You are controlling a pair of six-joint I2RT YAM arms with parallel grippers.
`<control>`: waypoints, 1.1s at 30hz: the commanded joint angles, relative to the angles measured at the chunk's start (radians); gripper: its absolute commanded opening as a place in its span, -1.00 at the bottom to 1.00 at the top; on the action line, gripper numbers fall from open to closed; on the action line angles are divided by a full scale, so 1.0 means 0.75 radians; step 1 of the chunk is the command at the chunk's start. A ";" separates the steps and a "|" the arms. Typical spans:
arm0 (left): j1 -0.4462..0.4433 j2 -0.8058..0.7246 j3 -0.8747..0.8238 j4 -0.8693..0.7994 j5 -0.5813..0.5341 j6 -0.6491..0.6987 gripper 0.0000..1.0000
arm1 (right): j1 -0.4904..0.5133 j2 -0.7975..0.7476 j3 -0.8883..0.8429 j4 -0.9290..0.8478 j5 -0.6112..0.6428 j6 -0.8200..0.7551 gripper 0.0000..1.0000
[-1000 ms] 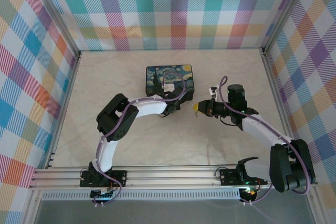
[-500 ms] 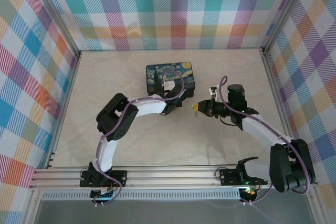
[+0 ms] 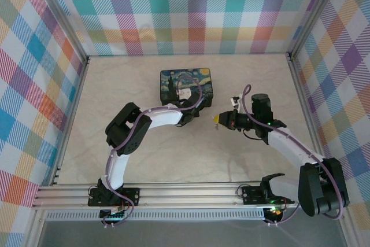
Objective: Unlock a padlock with a key
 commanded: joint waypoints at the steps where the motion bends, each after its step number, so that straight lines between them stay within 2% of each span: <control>1: 0.017 -0.115 -0.027 -0.096 -0.055 -0.002 -0.92 | -0.008 -0.041 0.004 -0.059 0.006 -0.062 -1.00; 9: 0.018 -0.170 0.142 -0.653 0.051 -0.106 -0.97 | -0.008 -0.062 0.041 -0.147 0.043 -0.118 -1.00; 18: 0.015 -0.402 0.218 -1.046 0.114 -0.111 -1.00 | -0.008 -0.087 0.115 -0.255 0.084 -0.187 -0.99; 25: 0.013 -0.383 0.447 -1.410 0.359 -0.015 -1.00 | -0.008 -0.086 0.155 -0.230 0.059 -0.220 -0.98; 30: 0.011 -0.431 0.467 -1.543 0.544 -0.076 -1.00 | -0.008 -0.090 0.195 -0.228 0.059 -0.220 -0.97; 33: 0.010 -0.441 0.520 -1.654 0.598 -0.091 -1.00 | -0.008 -0.099 0.219 -0.235 0.042 -0.221 -0.96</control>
